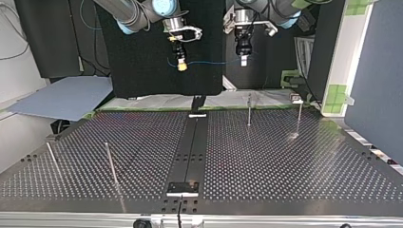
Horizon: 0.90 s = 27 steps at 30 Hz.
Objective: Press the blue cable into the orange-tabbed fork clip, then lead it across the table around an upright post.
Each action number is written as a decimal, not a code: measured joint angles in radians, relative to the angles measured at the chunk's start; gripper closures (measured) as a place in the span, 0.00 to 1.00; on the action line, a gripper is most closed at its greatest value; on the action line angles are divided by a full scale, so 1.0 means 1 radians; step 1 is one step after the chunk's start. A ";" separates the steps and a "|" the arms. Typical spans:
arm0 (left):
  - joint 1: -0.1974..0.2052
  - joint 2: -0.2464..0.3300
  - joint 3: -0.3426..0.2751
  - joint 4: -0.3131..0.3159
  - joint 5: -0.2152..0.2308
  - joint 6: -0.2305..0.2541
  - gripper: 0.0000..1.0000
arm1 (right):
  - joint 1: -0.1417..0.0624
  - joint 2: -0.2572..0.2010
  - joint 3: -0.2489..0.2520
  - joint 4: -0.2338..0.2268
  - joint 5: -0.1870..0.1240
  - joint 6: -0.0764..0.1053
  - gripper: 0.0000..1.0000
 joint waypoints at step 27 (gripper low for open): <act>0.029 0.033 -0.015 -0.132 0.042 0.140 1.00 | 0.008 -0.020 -0.020 0.020 0.020 0.020 1.00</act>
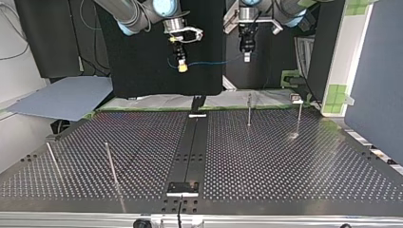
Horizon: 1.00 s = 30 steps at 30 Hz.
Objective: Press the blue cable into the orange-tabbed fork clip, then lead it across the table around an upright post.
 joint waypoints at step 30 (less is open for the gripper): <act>0.046 -0.008 0.009 0.110 -0.001 -0.177 1.00 | -0.051 -0.049 -0.225 0.293 -0.175 0.107 1.00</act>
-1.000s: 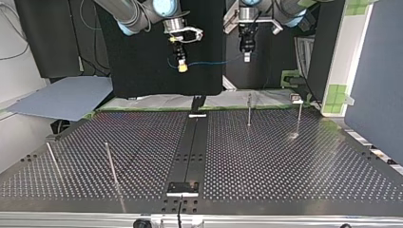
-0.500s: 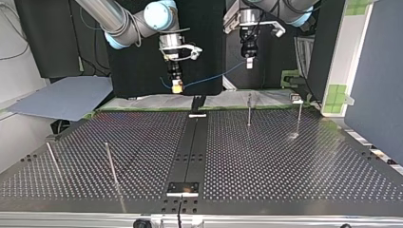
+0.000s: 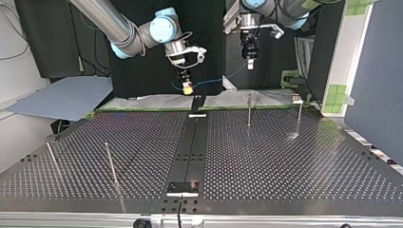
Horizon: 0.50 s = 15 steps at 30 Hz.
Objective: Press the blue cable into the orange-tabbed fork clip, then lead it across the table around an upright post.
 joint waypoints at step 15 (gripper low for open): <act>0.060 -0.089 0.010 0.025 0.066 -0.011 1.00 | -0.017 0.121 -0.027 0.011 -0.114 0.033 1.00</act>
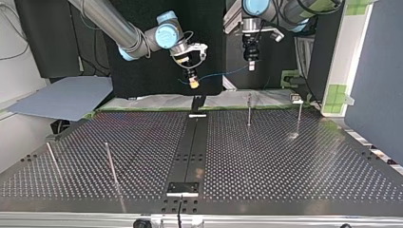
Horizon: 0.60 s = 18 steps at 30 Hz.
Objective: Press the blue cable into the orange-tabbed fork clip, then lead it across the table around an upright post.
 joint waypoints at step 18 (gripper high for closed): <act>0.041 -0.160 0.121 0.069 0.035 -0.066 1.00 | -0.030 0.112 -0.070 -0.026 -0.026 0.019 1.00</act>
